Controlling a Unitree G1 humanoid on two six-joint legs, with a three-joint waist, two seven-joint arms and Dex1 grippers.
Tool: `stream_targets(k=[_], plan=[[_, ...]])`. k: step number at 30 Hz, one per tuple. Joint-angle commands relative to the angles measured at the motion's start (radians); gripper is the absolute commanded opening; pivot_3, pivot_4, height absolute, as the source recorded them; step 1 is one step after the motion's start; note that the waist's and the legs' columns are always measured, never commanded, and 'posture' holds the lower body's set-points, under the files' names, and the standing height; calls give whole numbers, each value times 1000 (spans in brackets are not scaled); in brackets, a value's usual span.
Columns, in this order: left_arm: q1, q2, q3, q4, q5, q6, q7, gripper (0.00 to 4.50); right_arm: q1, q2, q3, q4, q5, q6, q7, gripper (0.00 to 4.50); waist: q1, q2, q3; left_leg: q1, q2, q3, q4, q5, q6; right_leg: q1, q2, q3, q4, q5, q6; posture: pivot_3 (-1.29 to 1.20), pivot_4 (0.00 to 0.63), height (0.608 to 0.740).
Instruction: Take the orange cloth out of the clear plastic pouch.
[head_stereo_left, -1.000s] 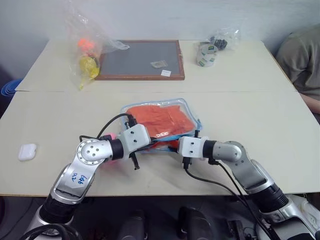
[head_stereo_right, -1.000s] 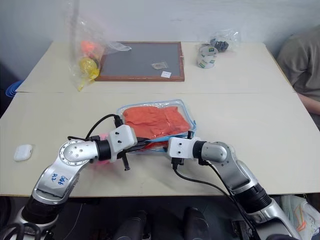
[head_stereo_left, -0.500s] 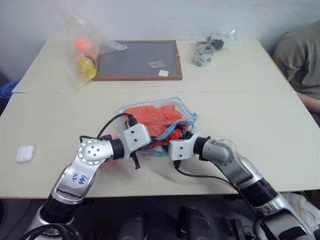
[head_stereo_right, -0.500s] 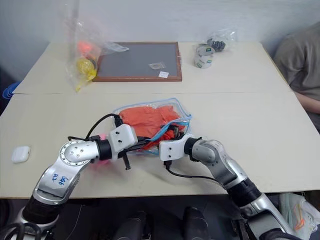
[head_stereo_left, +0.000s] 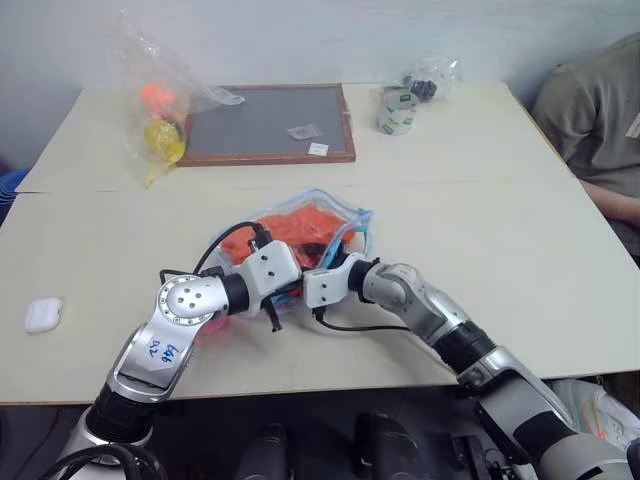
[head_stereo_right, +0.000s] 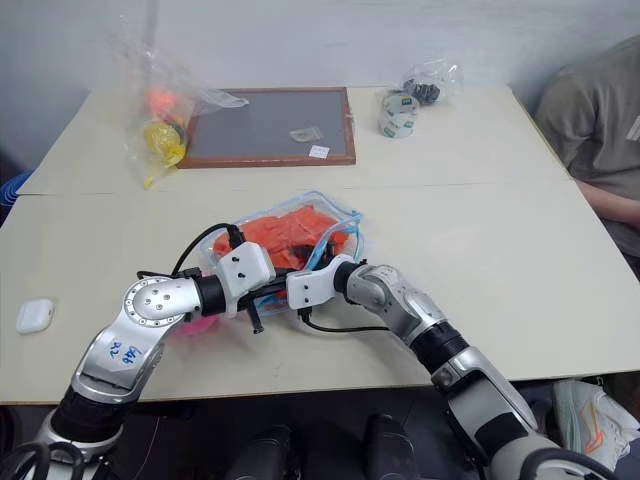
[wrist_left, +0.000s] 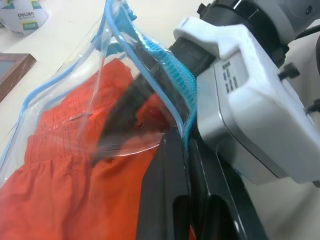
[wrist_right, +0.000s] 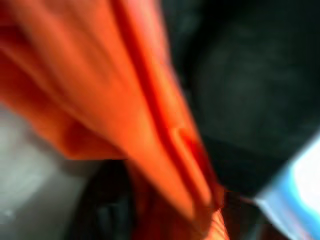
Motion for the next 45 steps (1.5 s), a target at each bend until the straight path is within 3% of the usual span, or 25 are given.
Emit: stream_targets(k=[1, 3, 9, 17, 21, 29, 34, 41, 45], plan=[[0, 0, -3, -35, 5, -31, 6, 0, 35, -35, 10, 10, -3, -1, 49, 590, 0, 0, 0, 0, 0, 0, 0, 0, 0, 0, 0, 0, 0, 0, 0, 0, 150, 740], [3, 2, -5, -29, 10, -36, 11, 0, 45, -50, 1, -14, 5, -4, 66, 14, 1, 0, 0, 0, 0, 0, 0, 0, 0, 0, 0, 0, 0, 0, 0, 0, 150, 740], [4, 13, -6, 15, 46, -54, 37, 0, 76, -98, -55, -141, 78, 38, 163, 14, 11, 0, 0, -1, -1, -1, 0, 0, 1, 0, -1, 0, -1, 0, 0, 0, 150, 740], [-9, 29, 8, 98, 86, -101, 64, 0, 159, -257, -130, -389, 254, 51, 381, 14, 15, 0, 0, -1, 0, 0, 0, -1, 1, -1, -1, 0, -1, 0, 0, 0, 150, 740], [-18, 25, 9, 121, 87, -114, 68, 0, 226, -349, -179, -551, 480, 137, 568, 14, 19, 0, 0, -2, 0, 1, -1, -1, 1, -2, -1, -1, -2, 0, 0, 0, 150, 740], [-18, 20, 1, 145, 92, -138, 69, 0, 282, -494, -322, -767, 963, 498, 874, 14, 24, 0, 0, -2, 0, 1, 0, -2, 3, -1, -2, -1, -3, 0, 1, 0, 150, 740], [-22, 26, 6, 163, 92, -162, 64, 0, 256, -561, -405, -812, 1185, 717, 936, 14, 26, 0, 0, -2, 0, 1, 0, -3, 4, -1, -3, -1, -4, 1, 1, 0, 150, 740], [-87, -18, 6, 158, 74, -134, 68, 0, 268, -483, -292, -818, 1085, 756, 877, 14, 24, 0, 0, -3, 0, 1, 0, -3, 4, -2, -3, -2, -4, 1, 1, 0, 150, 740], [-66, 12, -5, 168, 110, -163, 59, 0, 285, -551, -398, -840, 1181, 826, 915, 14, 33, 0, 0, -3, -2, 2, 0, -3, 4, -2, -3, -2, -4, 1, 1, 0, 150, 740]])
